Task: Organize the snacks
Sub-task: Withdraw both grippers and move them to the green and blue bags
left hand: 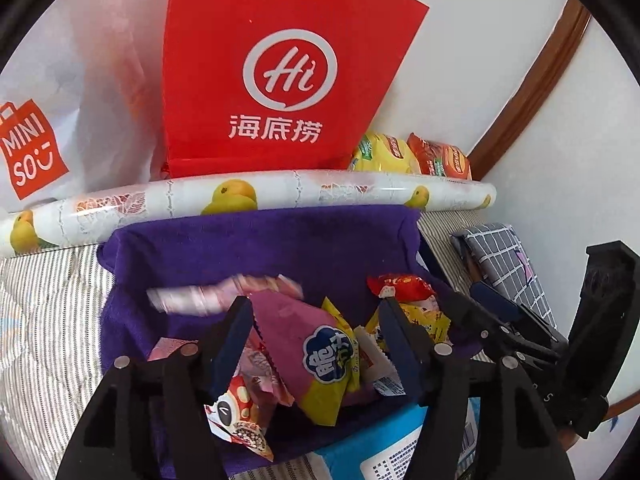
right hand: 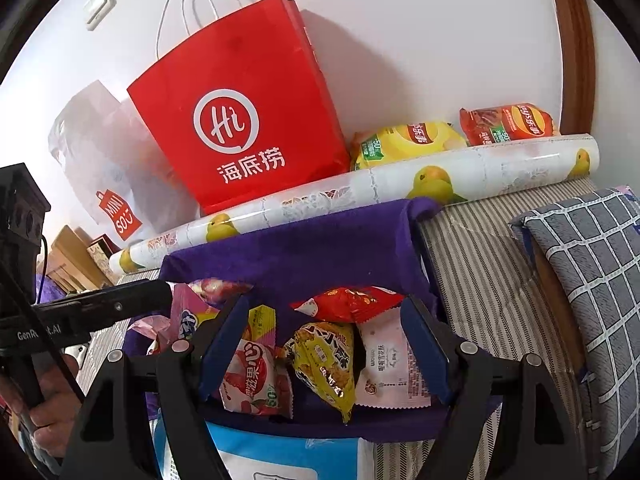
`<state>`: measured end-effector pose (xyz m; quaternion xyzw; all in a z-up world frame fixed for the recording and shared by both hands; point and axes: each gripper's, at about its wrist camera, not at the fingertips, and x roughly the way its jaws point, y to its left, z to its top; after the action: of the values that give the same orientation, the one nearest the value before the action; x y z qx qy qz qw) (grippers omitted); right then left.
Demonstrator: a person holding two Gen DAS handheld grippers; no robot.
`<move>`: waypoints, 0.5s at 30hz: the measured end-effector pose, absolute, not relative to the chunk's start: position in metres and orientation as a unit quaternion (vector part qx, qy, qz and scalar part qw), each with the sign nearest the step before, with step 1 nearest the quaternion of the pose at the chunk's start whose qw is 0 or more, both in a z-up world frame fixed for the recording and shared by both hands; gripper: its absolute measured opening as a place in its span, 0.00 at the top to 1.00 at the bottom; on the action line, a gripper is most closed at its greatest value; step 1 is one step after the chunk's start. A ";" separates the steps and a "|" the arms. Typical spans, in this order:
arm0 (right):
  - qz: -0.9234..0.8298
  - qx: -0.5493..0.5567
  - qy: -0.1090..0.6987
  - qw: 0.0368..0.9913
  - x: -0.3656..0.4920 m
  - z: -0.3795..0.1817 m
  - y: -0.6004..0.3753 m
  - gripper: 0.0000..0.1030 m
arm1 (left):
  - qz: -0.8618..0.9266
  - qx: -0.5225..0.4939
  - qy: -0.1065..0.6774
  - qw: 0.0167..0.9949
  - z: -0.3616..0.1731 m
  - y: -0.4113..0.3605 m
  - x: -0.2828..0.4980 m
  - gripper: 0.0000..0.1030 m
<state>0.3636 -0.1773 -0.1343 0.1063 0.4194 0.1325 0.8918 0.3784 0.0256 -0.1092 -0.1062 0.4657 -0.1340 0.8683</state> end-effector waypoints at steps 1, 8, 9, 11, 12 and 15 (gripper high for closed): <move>0.132 0.106 0.418 0.892 0.363 -0.134 -0.178 0.24 | -0.134 -0.108 0.465 0.869 -0.108 0.027 0.378 0.38; 0.137 0.105 0.407 0.897 0.362 -0.130 -0.176 0.24 | -0.127 -0.109 0.460 0.872 -0.102 0.029 0.376 0.37; 0.136 0.106 0.406 0.897 0.362 -0.129 -0.176 0.24 | -0.126 -0.108 0.458 0.873 -0.100 0.030 0.375 0.37; 0.130 0.108 0.411 0.896 0.359 -0.128 -0.176 0.24 | -0.123 -0.108 0.457 0.874 -0.098 0.029 0.374 0.37; 0.129 0.108 0.411 0.896 0.357 -0.126 -0.176 0.24 | -0.120 -0.106 0.459 0.874 -0.097 0.027 0.373 0.37; 0.130 0.098 0.403 0.901 0.344 -0.115 -0.178 0.24 | -0.128 -0.103 0.461 0.872 -0.095 0.018 0.369 0.37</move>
<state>0.3442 -0.1779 -0.1148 0.0981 0.4030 0.1301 0.9006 0.3685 0.0181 -0.0953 -0.1027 0.4610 -0.1281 0.8721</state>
